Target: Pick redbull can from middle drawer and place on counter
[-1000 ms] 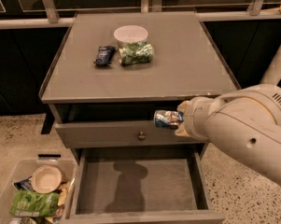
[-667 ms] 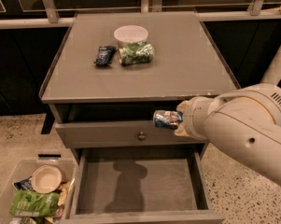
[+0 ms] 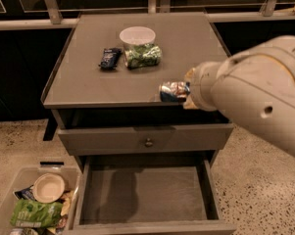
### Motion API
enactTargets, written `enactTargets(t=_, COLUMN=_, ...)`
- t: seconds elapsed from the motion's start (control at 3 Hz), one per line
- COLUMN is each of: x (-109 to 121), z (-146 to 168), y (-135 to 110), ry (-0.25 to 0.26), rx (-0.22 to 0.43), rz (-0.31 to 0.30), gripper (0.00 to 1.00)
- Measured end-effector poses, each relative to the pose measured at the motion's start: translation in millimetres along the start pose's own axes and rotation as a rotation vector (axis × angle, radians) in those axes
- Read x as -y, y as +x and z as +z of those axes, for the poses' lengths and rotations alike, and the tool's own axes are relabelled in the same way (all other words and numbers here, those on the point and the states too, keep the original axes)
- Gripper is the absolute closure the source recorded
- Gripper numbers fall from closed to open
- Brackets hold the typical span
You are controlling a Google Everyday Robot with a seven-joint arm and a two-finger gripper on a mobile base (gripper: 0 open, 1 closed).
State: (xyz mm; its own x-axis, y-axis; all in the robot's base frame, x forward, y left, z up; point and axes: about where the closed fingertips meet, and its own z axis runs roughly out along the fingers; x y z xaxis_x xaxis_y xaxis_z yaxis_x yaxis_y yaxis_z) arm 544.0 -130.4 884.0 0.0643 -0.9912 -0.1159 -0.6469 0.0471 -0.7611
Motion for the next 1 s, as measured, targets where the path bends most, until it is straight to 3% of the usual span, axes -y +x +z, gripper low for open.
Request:
enactTargets(t=0.33, x=53, z=-12, y=0, ry=0.056, rx=0.004, rz=-0.019, gripper=1.00)
enactTargets(t=0.67, x=67, z=9, y=34, ry=0.040, rx=0.001, rz=0.017, gripper=1.00)
enactTargets(t=1.0, x=67, z=56, y=73, ry=-0.045, rx=-0.005, rz=0.055, gripper=1.00)
